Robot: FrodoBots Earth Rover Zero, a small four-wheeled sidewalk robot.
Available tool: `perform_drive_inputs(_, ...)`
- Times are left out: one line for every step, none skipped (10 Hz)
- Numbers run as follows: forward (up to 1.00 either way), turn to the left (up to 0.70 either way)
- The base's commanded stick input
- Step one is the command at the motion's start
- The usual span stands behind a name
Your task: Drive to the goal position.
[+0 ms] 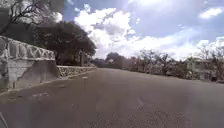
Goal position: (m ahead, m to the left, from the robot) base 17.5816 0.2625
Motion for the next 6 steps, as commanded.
perform_drive_inputs(0.7, 0.07)
perform_drive_inputs(0.7, 0.24)
perform_drive_inputs(0.7, 0.3)
perform_drive_inputs(0.7, 0.13)
perform_drive_inputs(0.7, 0.0)
perform_drive_inputs(0.7, 0.0)
